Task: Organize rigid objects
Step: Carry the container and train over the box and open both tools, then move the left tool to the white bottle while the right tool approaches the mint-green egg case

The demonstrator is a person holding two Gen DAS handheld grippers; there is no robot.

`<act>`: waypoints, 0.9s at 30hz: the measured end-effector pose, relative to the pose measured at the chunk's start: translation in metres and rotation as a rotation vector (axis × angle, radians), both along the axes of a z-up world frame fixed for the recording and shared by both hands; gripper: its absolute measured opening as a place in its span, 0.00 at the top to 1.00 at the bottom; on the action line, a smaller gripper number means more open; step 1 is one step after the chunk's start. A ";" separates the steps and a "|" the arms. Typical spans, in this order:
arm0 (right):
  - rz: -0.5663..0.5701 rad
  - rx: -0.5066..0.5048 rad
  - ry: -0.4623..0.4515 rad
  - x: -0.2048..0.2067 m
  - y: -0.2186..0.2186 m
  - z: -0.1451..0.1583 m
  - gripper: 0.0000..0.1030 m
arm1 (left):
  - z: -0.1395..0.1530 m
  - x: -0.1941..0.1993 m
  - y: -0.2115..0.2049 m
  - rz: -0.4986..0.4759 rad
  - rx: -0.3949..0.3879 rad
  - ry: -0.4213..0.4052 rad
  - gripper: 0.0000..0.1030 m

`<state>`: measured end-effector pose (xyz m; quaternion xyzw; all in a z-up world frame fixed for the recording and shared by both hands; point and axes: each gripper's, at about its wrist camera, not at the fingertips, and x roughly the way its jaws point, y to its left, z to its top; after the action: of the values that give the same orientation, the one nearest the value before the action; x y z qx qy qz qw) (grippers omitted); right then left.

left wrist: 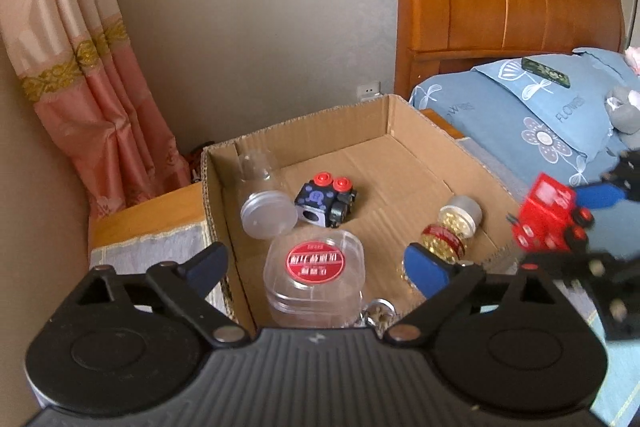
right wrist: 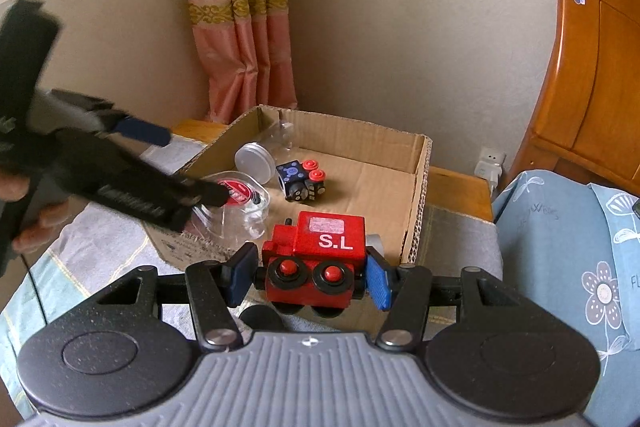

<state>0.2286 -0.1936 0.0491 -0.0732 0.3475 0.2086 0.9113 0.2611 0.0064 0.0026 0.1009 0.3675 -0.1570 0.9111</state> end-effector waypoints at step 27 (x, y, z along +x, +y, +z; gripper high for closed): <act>-0.128 -0.022 0.021 0.130 0.037 0.005 0.17 | -0.006 -0.053 0.043 0.002 -0.059 0.011 0.08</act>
<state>0.3589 -0.1569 0.0544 -0.0589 0.3631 0.1467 0.9182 0.2086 0.0497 -0.0038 0.0727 0.3678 -0.1676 0.9118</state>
